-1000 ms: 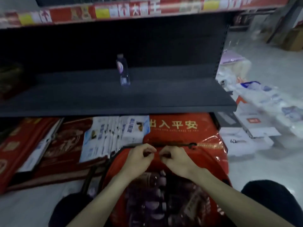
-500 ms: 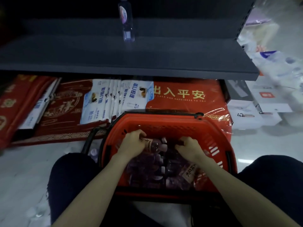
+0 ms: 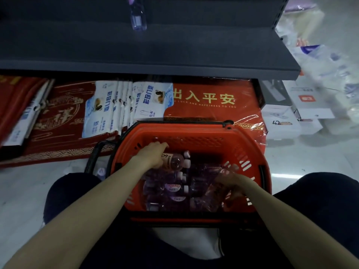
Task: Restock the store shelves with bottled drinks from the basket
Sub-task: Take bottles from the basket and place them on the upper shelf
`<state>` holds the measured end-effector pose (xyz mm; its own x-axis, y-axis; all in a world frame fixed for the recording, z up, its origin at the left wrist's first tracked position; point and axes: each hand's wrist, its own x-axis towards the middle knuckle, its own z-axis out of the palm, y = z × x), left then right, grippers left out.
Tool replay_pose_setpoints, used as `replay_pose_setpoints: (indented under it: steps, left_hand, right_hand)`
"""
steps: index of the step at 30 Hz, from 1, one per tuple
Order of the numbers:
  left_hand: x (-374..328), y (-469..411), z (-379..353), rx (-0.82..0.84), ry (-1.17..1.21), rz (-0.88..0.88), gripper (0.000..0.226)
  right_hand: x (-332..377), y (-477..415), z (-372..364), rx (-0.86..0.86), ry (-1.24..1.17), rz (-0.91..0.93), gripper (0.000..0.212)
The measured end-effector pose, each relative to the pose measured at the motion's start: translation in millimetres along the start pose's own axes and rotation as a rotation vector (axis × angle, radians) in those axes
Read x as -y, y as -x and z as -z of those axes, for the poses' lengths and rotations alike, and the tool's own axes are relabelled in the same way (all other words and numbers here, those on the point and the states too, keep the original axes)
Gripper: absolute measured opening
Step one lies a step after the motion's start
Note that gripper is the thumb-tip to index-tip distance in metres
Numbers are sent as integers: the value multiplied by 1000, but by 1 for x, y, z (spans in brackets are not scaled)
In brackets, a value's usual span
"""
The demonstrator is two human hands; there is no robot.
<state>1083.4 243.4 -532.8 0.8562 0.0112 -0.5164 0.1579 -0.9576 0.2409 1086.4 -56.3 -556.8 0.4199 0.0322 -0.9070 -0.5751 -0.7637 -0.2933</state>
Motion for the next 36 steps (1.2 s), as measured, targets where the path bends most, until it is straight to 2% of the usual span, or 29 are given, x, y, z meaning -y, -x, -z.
replay_pose_setpoints:
  steps: [3,6,8,11,15,19,20,23,24,25,29,31,33,36]
  left_hand:
    - [18,-7,-13,64,37,-16,81]
    - [35,-15,-27,67,29,-41,97]
    - [40,-20,-34,80,-17,-72,104]
    - [36,-26,-38,68,-44,-94,98]
    - [30,-32,-38,35,-73,-127,82]
    - [26,-29,-38,4,-111,-128,81]
    - [25,-28,-38,0,-117,-133,81]
    - [18,-21,-36,-10,-126,-159,82]
    - [14,-19,-35,-19,-106,-168,82]
    - [11,-16,-33,-28,-73,-171,81]
    - [1,-7,-21,-94,164,-190,76]
    - [-6,2,-8,-137,330,-228,70]
    - [-15,17,8,-176,499,-243,52]
    - [-24,41,31,-242,708,-224,52]
  right_hand:
    - [-10,-14,-7,27,-145,-63,47]
    - [-8,-7,-13,27,-197,-77,34]
    - [-8,-10,-13,16,-146,-61,30]
    - [-3,-14,-11,-19,-80,27,12]
    - [-6,-30,-12,-90,63,50,25]
    - [-4,-34,-13,-63,67,10,15]
    - [-4,-36,-15,-78,50,-2,33]
    - [1,-29,-17,-217,153,98,124]
    - [2,-25,-17,-237,198,139,137]
    - [7,-14,-16,-258,195,180,141]
    - [23,15,-7,-224,59,382,109]
    - [28,27,-6,-202,12,493,102]
    - [37,42,-5,-185,-65,622,89]
    - [53,69,-5,-165,-213,762,82]
